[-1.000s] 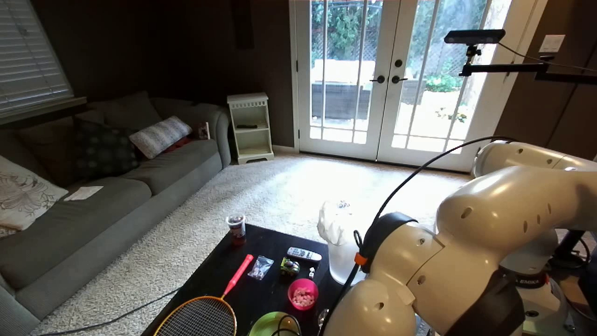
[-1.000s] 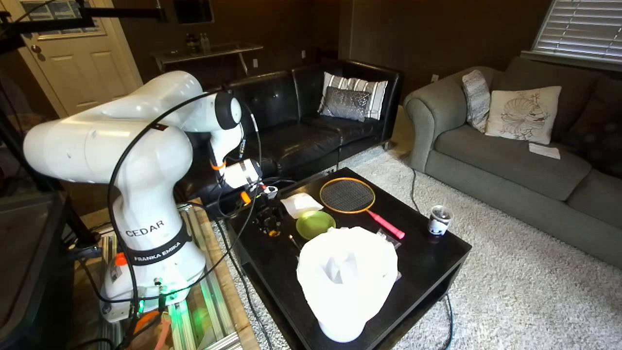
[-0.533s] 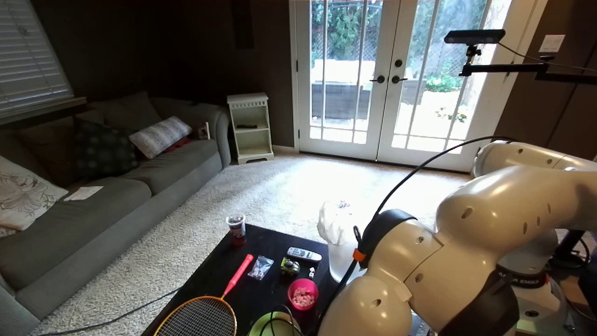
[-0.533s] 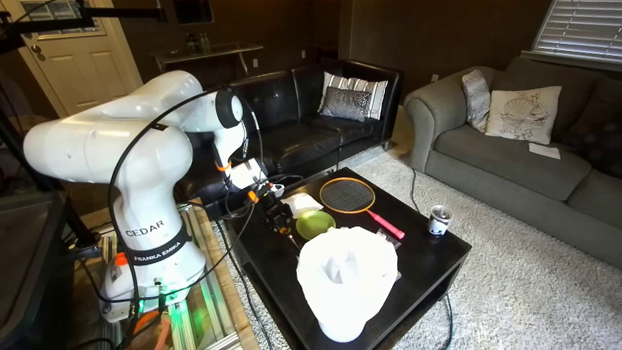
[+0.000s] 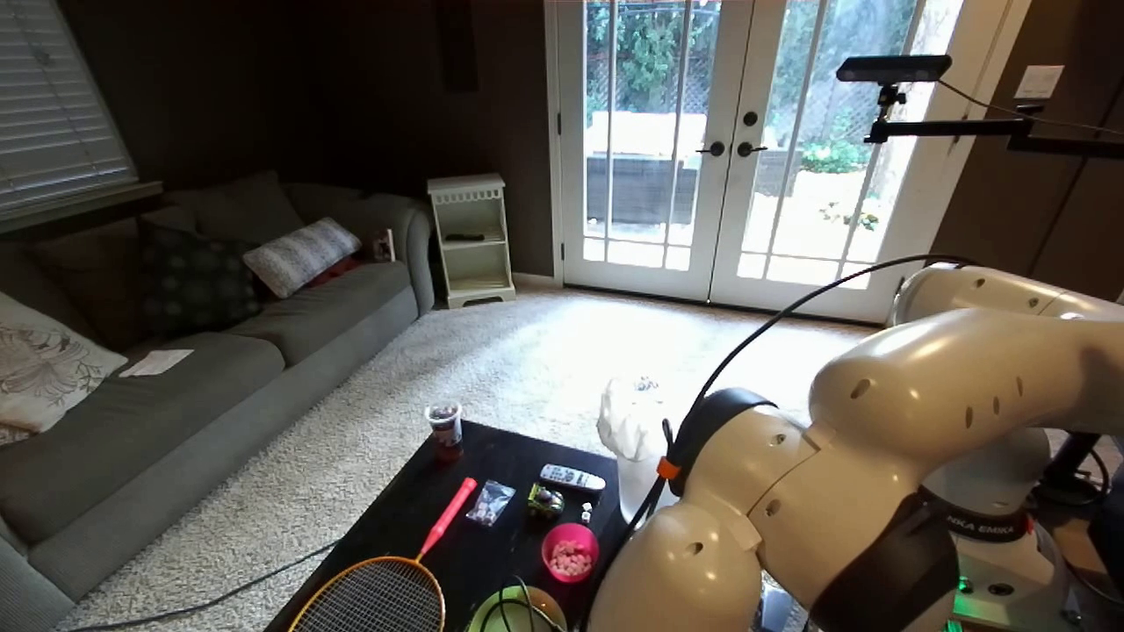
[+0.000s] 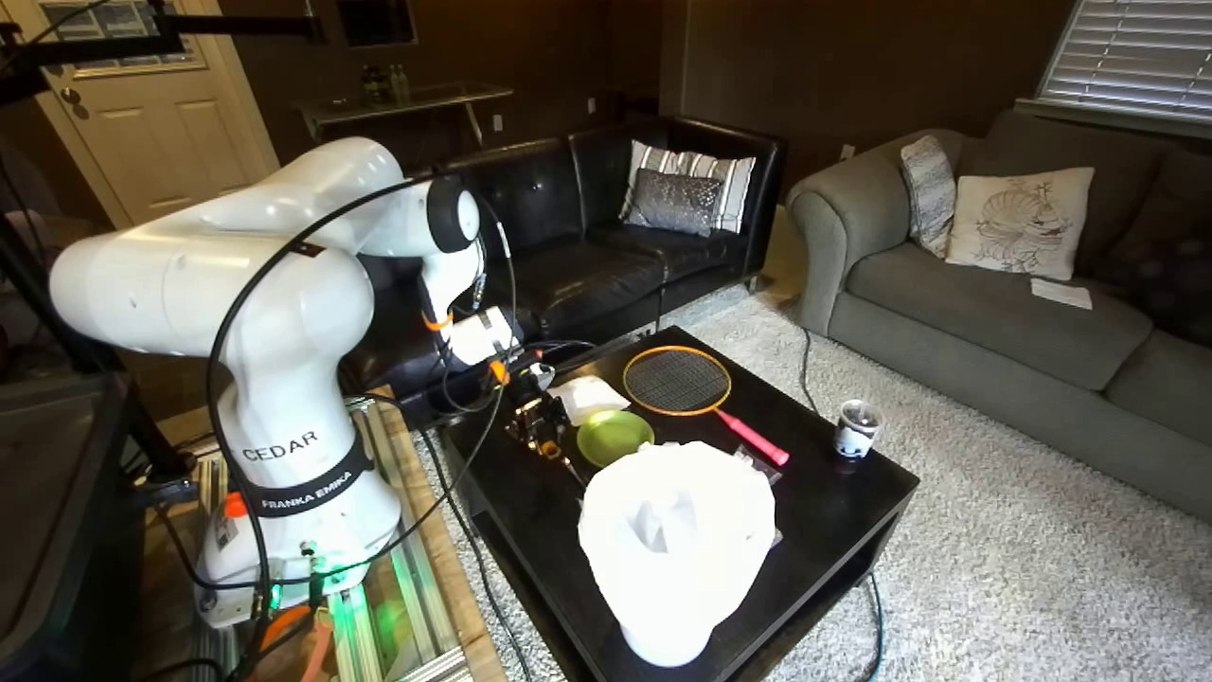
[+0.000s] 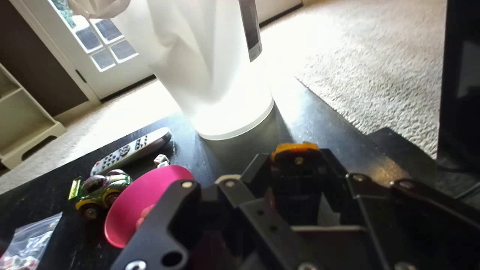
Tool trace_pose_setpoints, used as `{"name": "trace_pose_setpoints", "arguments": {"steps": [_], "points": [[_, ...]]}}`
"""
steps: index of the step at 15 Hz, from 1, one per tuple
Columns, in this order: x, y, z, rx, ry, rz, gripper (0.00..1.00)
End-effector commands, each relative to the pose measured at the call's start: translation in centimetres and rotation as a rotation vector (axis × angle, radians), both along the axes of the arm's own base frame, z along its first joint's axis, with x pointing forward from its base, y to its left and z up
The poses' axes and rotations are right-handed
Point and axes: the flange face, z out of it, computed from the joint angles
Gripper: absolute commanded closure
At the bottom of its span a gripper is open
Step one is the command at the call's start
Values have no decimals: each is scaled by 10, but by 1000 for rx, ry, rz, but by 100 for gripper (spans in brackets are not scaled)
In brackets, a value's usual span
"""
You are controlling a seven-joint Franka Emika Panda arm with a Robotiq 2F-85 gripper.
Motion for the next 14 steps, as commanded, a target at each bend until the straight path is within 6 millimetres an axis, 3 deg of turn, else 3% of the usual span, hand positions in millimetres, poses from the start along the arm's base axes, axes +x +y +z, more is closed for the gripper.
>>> {"name": "trace_pose_setpoints", "arguments": {"steps": [1, 8, 14], "points": [[1, 0, 12, -52, 189, -25, 87], [-4, -11, 36, -170, 535, -76, 87], [-7, -11, 44, -188, 634, -117, 87]]}}
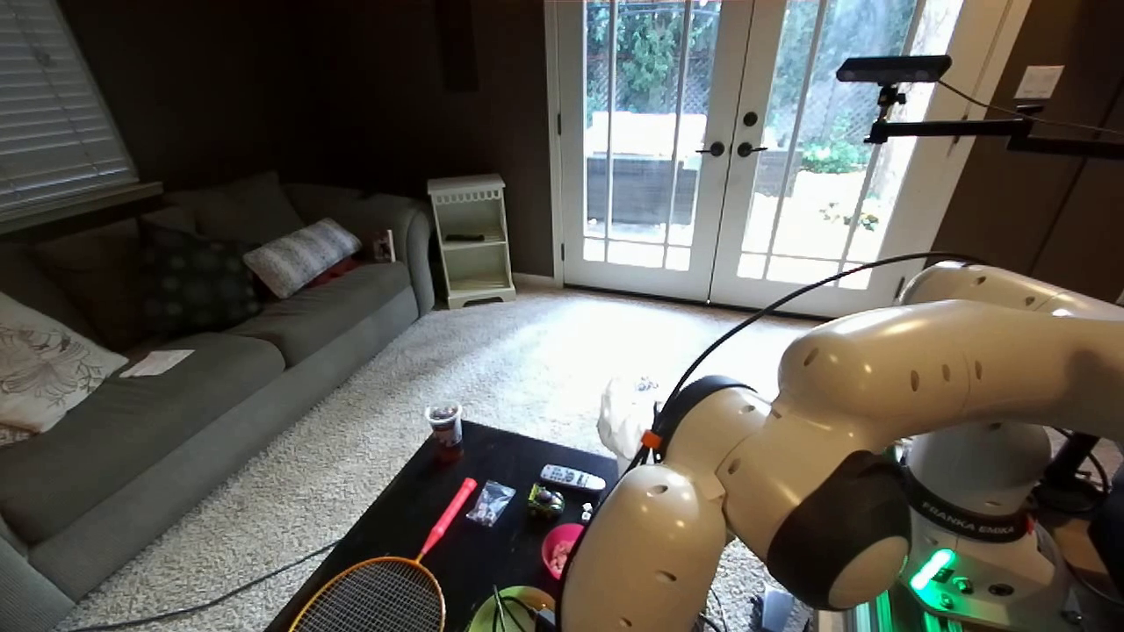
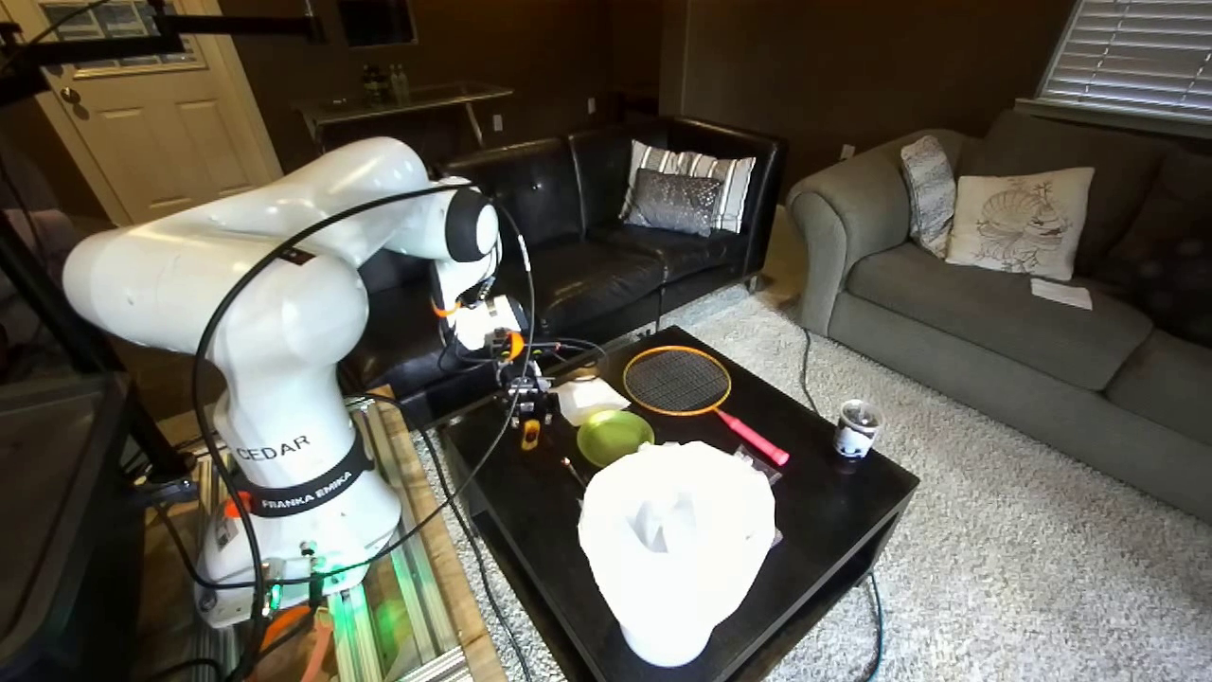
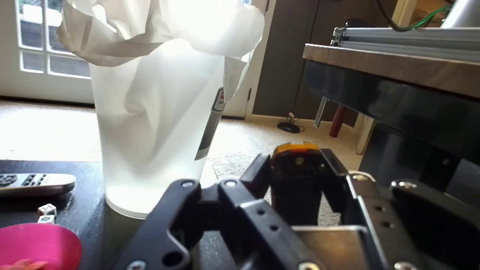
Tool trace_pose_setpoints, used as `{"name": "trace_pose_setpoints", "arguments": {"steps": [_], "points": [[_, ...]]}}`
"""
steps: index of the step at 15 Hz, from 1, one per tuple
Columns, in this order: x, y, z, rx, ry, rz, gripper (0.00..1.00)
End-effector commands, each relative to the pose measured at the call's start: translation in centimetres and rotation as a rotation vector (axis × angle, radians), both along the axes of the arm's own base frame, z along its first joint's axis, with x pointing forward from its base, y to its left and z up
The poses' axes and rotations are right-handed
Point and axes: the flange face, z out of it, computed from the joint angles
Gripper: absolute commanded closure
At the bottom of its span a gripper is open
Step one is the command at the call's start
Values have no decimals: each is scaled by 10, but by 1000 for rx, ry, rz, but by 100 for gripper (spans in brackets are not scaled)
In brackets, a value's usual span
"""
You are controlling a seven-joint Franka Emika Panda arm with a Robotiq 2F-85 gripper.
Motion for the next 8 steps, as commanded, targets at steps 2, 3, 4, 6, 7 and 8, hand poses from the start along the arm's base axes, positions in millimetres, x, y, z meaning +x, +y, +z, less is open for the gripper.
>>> {"name": "trace_pose_setpoints", "arguments": {"steps": [2, 3, 4, 6, 7, 8], "points": [[1, 6, -2, 43, 66, -30, 87], [1, 6, -5, 66, 64, -46, 87], [1, 6, -6, 87, 69, -58, 87], [-1, 7, -10, 126, 60, -108, 87], [-3, 9, -12, 149, 55, -151, 87], [-5, 12, -11, 183, 60, -219, 87]]}}
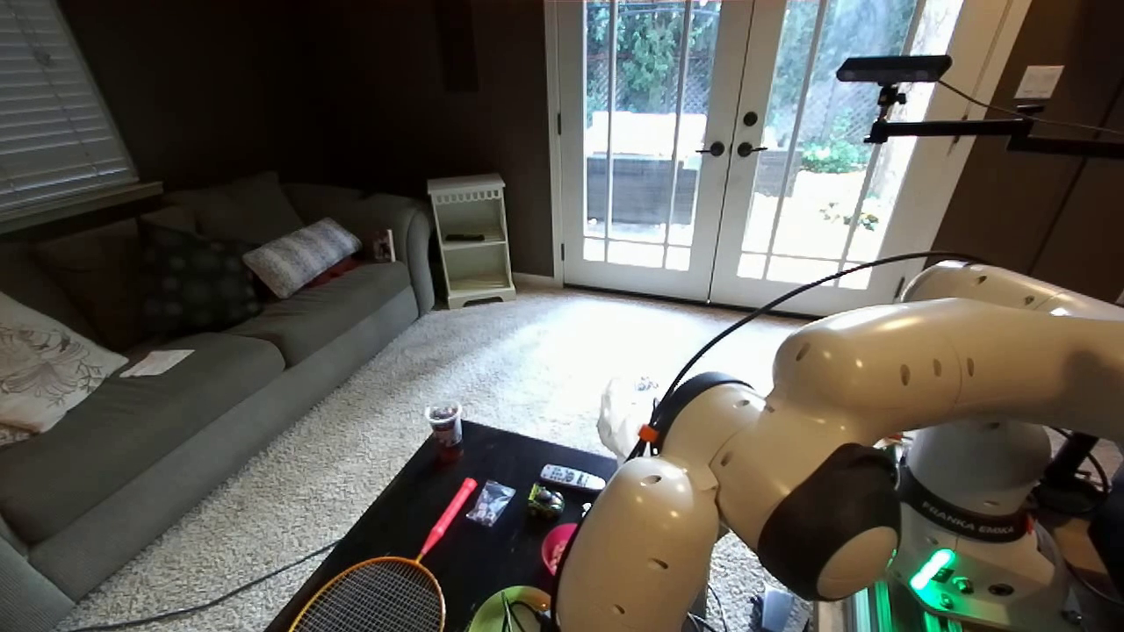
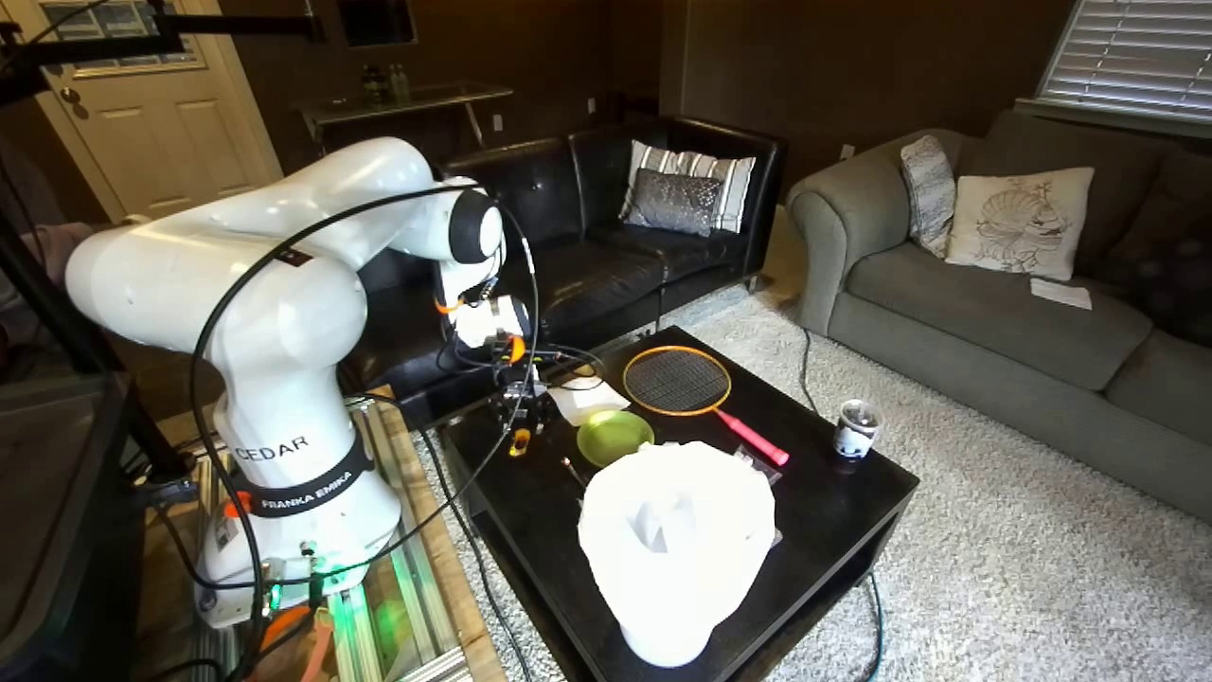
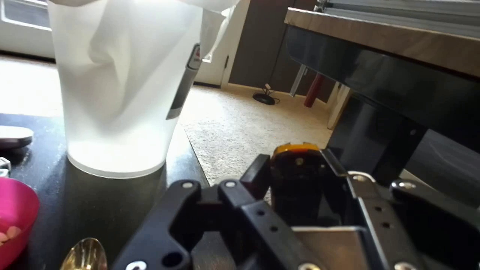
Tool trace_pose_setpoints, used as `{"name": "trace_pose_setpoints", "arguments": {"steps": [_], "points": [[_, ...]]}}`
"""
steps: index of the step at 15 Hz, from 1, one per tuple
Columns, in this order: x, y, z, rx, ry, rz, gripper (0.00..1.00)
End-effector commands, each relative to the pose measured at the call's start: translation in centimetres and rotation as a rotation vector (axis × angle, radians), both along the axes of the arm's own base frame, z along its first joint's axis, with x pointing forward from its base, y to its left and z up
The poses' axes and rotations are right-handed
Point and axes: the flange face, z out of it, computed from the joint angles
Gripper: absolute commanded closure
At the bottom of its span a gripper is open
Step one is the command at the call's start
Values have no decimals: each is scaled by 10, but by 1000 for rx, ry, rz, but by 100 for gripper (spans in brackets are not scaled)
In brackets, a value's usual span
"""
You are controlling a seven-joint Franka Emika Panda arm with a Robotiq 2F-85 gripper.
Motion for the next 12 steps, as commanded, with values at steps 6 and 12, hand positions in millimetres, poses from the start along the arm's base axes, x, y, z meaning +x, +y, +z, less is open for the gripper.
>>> {"name": "trace_pose_setpoints", "arguments": {"steps": [6, 12], "points": [[-11, 18, -19, 209, -43, -410, 87], [-2, 75, -37, 527, -185, -472, 87]]}}
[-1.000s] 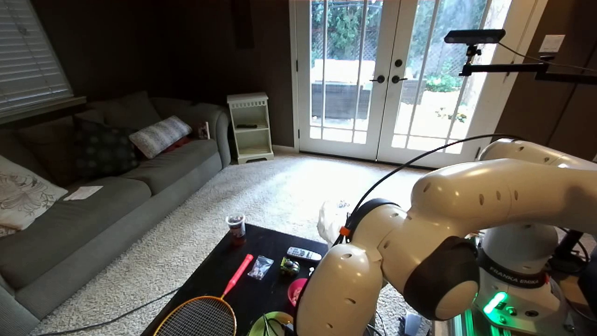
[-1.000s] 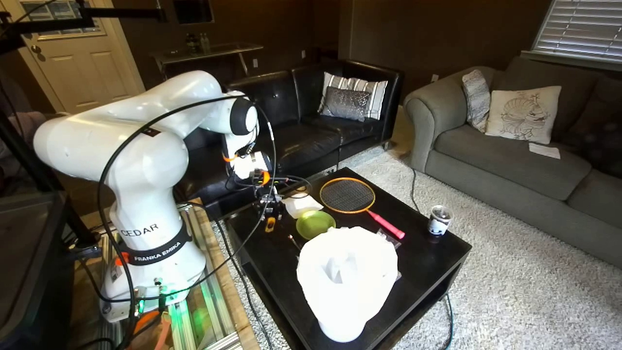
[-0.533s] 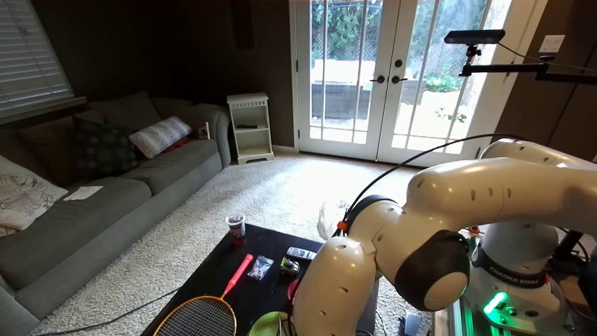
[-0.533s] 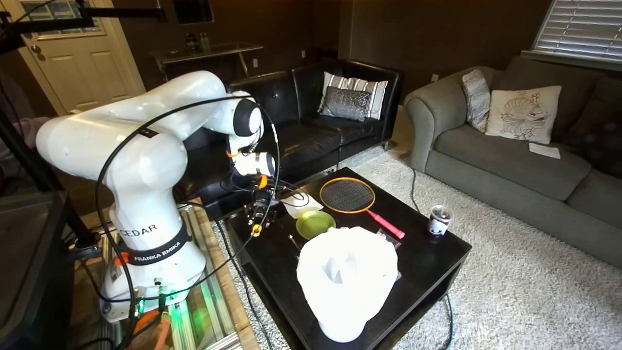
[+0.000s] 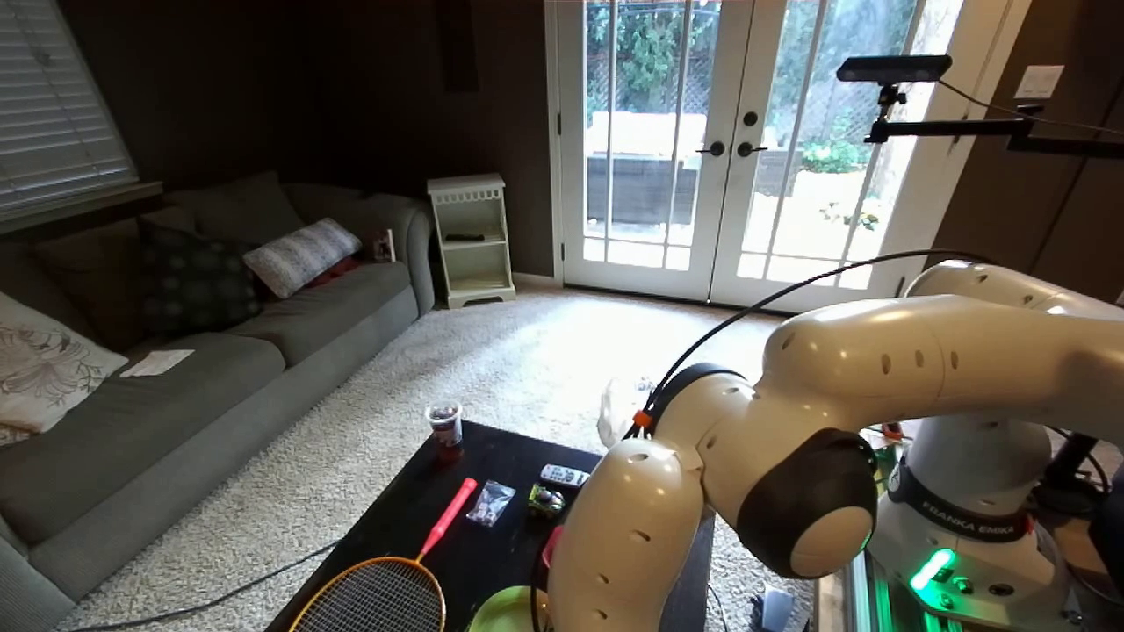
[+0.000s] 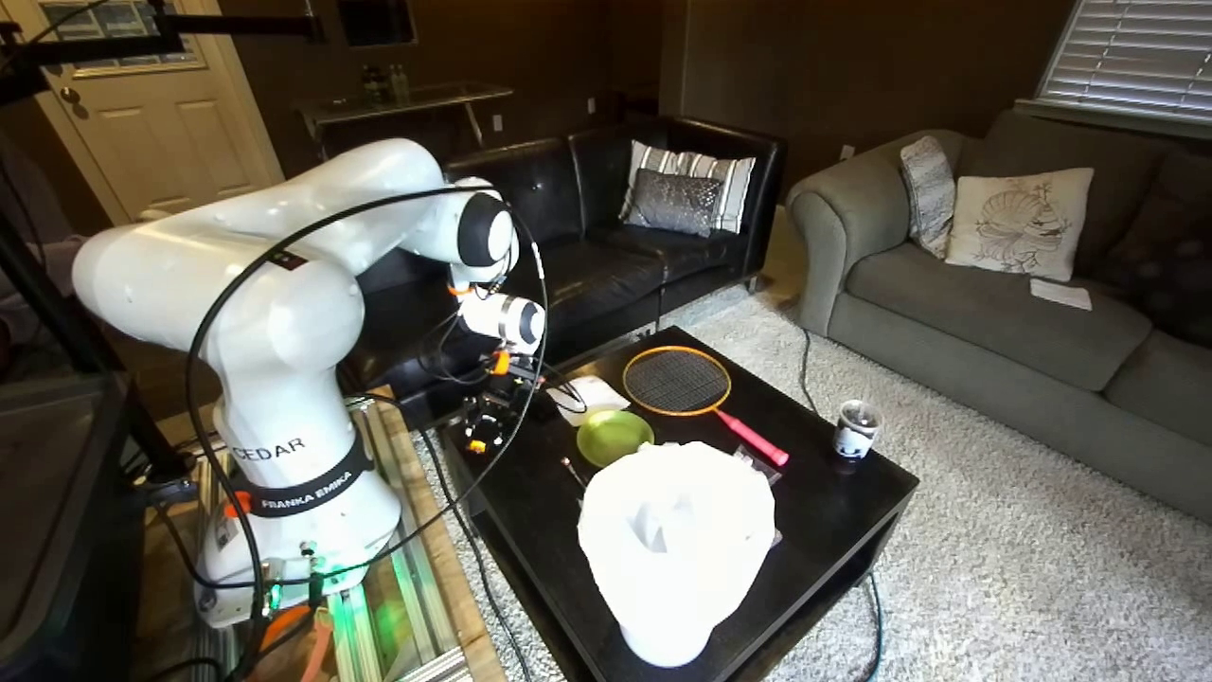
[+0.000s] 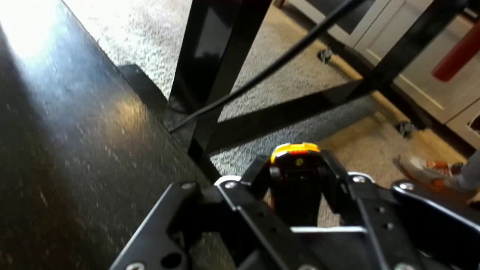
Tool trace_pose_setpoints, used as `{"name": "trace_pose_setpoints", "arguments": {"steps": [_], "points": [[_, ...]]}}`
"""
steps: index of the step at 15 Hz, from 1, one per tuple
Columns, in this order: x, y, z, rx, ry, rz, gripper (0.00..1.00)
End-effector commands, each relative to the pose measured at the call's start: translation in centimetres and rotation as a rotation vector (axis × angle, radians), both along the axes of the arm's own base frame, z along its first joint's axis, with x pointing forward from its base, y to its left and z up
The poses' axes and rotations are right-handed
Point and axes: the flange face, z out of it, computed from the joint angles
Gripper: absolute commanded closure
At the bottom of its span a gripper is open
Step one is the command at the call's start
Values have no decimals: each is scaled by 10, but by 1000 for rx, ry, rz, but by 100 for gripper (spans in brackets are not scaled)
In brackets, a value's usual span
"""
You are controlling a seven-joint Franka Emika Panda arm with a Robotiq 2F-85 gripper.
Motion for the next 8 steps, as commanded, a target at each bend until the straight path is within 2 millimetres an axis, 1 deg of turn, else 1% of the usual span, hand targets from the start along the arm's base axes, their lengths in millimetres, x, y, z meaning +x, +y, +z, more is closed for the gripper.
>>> {"name": "trace_pose_setpoints", "arguments": {"steps": [1, 5, 8], "points": [[3, 28, -8, 101, -123, 1, 87], [5, 45, -8, 151, -218, 46, 87], [5, 49, -10, 139, -277, 89, 87]]}}
